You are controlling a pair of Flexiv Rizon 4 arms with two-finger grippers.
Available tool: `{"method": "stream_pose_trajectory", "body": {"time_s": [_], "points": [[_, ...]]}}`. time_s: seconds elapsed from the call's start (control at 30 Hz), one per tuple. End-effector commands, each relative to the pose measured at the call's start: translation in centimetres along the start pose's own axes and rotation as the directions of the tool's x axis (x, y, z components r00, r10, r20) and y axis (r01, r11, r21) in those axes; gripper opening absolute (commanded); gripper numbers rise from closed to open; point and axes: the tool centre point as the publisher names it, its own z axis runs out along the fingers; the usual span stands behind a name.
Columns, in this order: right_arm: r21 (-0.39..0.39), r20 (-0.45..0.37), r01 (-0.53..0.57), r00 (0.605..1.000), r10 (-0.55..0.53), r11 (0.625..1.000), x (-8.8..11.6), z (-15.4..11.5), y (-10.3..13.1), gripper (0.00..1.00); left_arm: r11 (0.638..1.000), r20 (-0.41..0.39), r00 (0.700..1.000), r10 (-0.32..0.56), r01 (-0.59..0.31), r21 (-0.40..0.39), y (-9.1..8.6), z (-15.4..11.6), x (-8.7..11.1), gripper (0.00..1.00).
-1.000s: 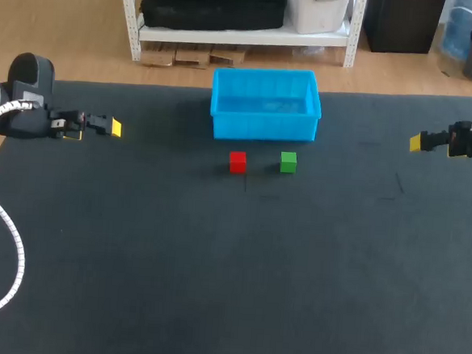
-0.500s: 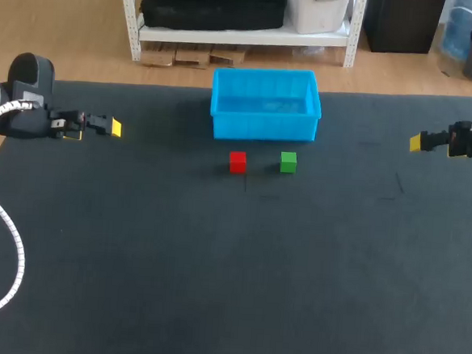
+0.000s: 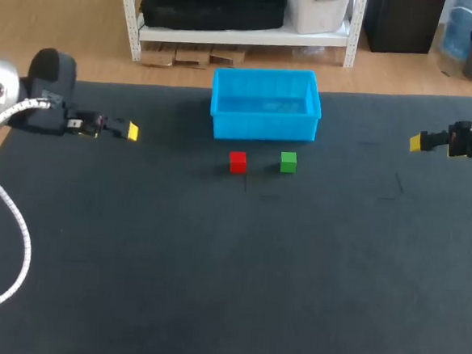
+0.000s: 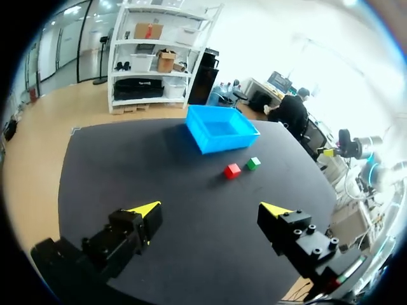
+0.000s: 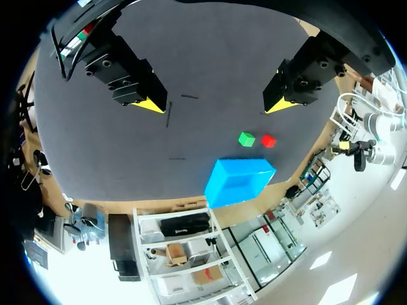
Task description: Use the left arm to pick the red cube and place it into the blue plastic box first, then use the right arm to grasp the green cube and put it into the same blue plastic box after the first action is fully finished.
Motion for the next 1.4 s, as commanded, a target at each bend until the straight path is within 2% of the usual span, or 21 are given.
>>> {"method": "stream_pose_trajectory", "body": {"time_s": [0.03, 0.2, 0.43, 0.57, 0.6, 1.2, 1.23, 1.3, 1.33, 1.4], "points": [[0.001, 0.000, 0.000, 1.000, 0.000, 1.000, 0.0, 0.0, 0.0, 1.00, 0.991, -0.107, 0.994, -0.004, -0.010, -0.135, -1.7, 1.7, -1.1, 1.00], [0.001, 0.000, 0.000, 1.000, 0.000, 1.000, 0.0, 0.0, 0.0, 1.00, 0.980, -0.143, 0.989, 0.047, -0.074, -0.185, -3.7, 3.6, -1.4, 1.00], [0.001, 0.000, 0.000, 1.000, 0.000, 1.000, 0.0, 0.0, 0.0, 1.00, 0.972, -0.190, 0.982, 0.022, -0.065, -0.227, -5.7, 6.2, -2.0, 1.00], [0.001, 0.000, 0.000, 1.000, 0.000, 1.000, 0.0, 0.0, 0.0, 1.00, 0.963, -0.211, 0.977, -0.029, -0.029, -0.267, -5.9, 7.7, -2.5, 1.00], [0.001, 0.000, 0.000, 1.000, 0.000, 1.000, 0.0, 0.0, 0.0, 1.00, 0.959, -0.187, 0.981, -0.046, -0.009, -0.283, -5.9, 8.0, -2.8, 1.00], [0.001, 0.000, 0.000, 1.000, 0.000, 1.000, 0.0, 0.0, 0.0, 1.00, 0.956, -0.171, 0.985, -0.033, -0.019, -0.294, -5.9, 8.2, -3.0, 1.00], [0.001, 0.000, 0.000, 1.000, 0.000, 1.000, 0.0, 0.0, 0.0, 1.00, 0.964, -0.209, 0.976, -0.057, -0.001, -0.266, -6.0, 8.3, -3.1, 1.00], [0.001, 0.000, 0.000, 1.000, 0.000, 1.000, 0.0, 0.0, 0.0, 1.00, 0.957, -0.232, 0.970, -0.069, -0.001, -0.289, -6.3, 8.6, -3.2, 1.00], [0.001, 0.000, 0.000, 1.000, 0.000, 1.000, 0.0, 0.0, 0.0, 1.00, 0.964, -0.275, 0.956, -0.105, 0.030, -0.266, -6.5, 8.7, -3.3, 1.00], [0.001, 0.000, 0.000, 1.000, 0.000, 1.000, 0.0, 0.0, 0.0, 1.00, 0.960, -0.300, 0.947, -0.112, 0.025, -0.279, -6.8, 9.0, -3.3, 1.00]]}}
